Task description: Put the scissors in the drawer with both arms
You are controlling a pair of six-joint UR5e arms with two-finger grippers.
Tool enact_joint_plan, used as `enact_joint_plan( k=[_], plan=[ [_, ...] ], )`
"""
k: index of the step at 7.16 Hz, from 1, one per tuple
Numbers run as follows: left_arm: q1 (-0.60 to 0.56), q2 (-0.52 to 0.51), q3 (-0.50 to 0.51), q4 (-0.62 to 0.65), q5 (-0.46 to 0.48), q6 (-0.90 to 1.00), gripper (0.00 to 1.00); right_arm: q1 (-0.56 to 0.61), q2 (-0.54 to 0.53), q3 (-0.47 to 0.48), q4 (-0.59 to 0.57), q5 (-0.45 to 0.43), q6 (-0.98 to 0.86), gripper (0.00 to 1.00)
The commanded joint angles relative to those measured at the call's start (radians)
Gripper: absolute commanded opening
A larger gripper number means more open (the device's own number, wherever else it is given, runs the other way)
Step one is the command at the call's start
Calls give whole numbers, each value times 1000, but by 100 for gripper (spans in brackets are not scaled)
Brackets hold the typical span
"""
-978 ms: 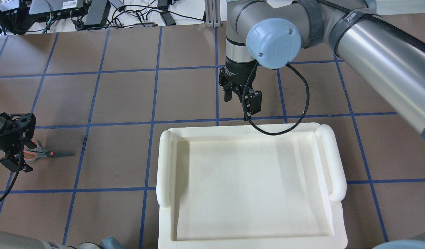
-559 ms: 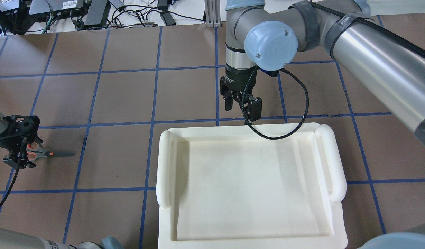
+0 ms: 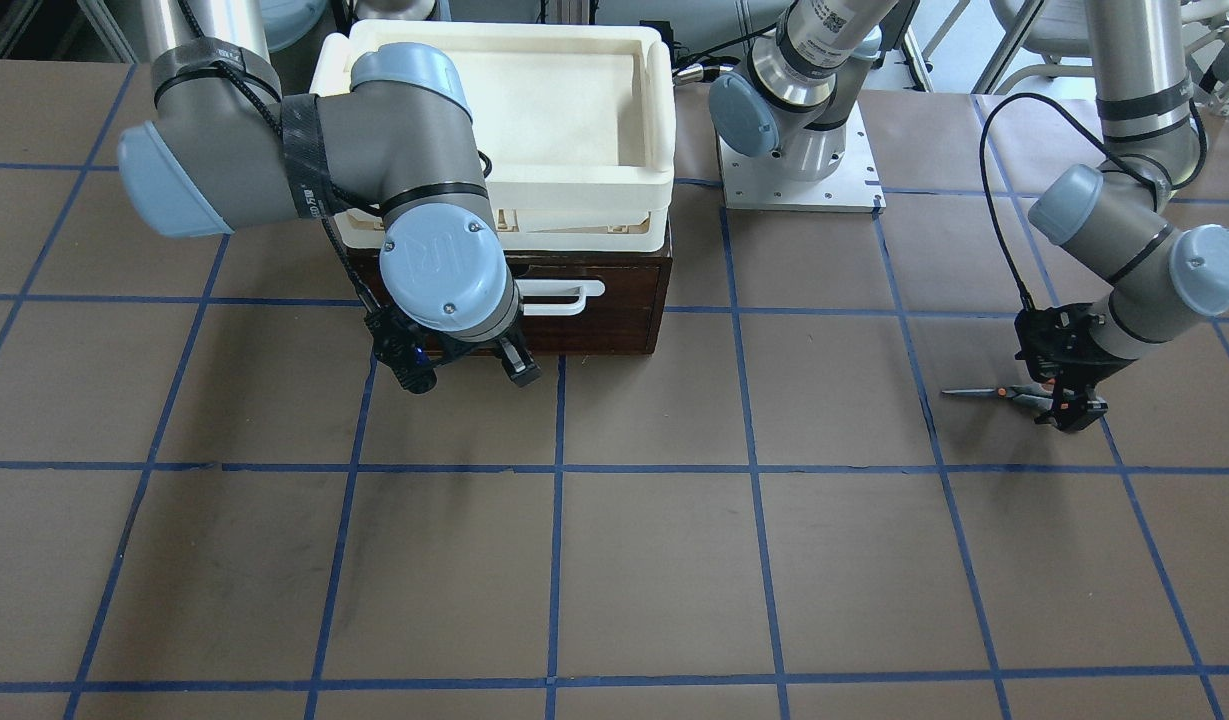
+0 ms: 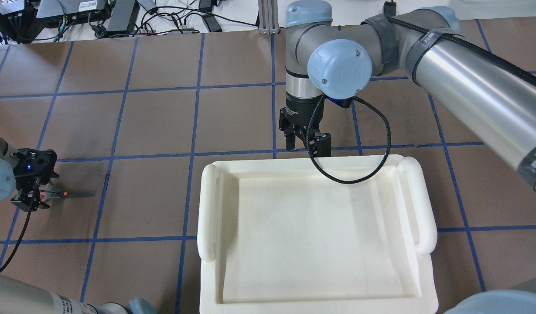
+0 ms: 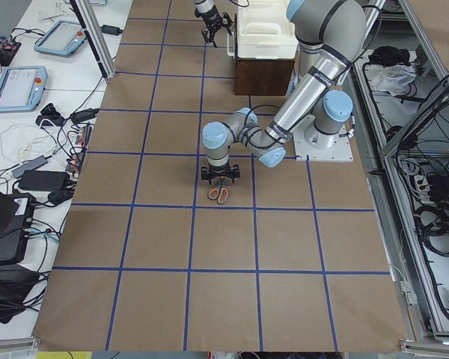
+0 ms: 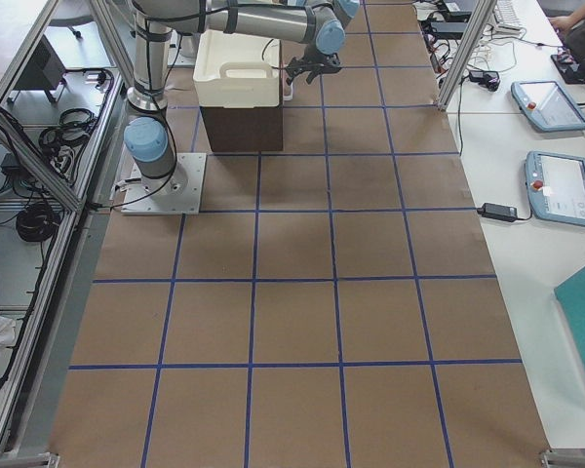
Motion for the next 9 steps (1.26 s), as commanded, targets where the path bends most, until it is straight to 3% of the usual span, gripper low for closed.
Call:
enact_joint_plan(
  k=[1, 2, 3, 4, 9],
  plan=[
    [0, -7, -1, 11, -1, 25, 97, 0, 10, 1, 2, 1, 1, 100],
    [0, -7, -4, 11, -4, 43, 96, 0, 12, 1, 0, 3, 3, 100],
    [0, -5, -6, 11, -4, 49, 76, 0, 16, 1, 0, 3, 21, 100],
    [0, -5, -6, 11, -5, 61, 70, 0, 16, 1, 2, 3, 26, 100],
    [6, -8, -10, 17, -65, 127, 71, 0, 35, 1, 9, 4, 143, 100]
  ],
)
